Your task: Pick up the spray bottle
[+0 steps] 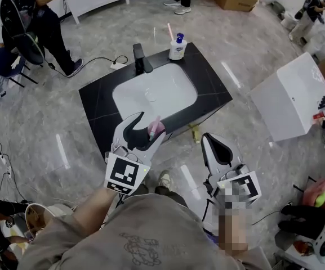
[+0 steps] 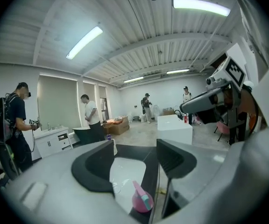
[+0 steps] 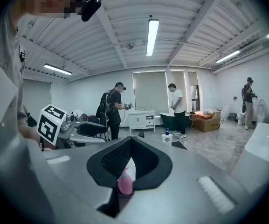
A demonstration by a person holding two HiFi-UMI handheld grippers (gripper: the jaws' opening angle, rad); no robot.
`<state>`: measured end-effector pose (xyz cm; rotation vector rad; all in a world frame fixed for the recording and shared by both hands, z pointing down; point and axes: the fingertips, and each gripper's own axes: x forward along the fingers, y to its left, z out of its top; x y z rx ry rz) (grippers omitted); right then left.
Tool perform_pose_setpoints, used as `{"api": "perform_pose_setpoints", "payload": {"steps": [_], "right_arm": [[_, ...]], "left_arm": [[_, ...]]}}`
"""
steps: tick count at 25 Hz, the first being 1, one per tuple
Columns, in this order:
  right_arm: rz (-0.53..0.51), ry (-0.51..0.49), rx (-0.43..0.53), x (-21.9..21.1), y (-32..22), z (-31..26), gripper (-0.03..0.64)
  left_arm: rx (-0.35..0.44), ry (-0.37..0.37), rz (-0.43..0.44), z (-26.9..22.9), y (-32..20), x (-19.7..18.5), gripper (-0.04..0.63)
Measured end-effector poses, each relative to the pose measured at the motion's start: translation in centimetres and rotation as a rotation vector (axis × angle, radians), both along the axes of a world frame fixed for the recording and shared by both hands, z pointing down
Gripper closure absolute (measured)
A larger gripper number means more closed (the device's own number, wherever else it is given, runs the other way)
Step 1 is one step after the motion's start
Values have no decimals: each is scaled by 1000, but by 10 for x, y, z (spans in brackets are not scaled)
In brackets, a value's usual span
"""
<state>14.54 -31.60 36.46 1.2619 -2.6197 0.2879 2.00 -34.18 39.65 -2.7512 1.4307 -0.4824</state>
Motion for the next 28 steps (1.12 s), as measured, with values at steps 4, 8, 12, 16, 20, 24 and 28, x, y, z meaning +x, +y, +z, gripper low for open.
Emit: {"api": "perform_pose_setpoints", "payload": {"steps": [4,8,12,16,20,24,28], "right_arm": [[11,15,-38,3,-5,15,589],[14,23,-82,2,-9,33,589],[17,27,-128,-2,-13,55,589],[6,30,-166,-9,-17,75,589],[-1,36,-195,-17,-18,92,589],[0,35,-221,-21,-23,108,589],[13,33,-251,-21,-24,119,589]], "left_arm": [[-50,-34,22,30,-6,10,318],[-88,-75,39,57,-11,16,314],[-131,-77,56,85,-17,21,314],[-165,-66,50,111,-27,23,314],[-188,-89,52,137,-33,24,314],[-196,-96,38,161,-41,22,314],[-222,-94,27,187,-40,22,314]]}}
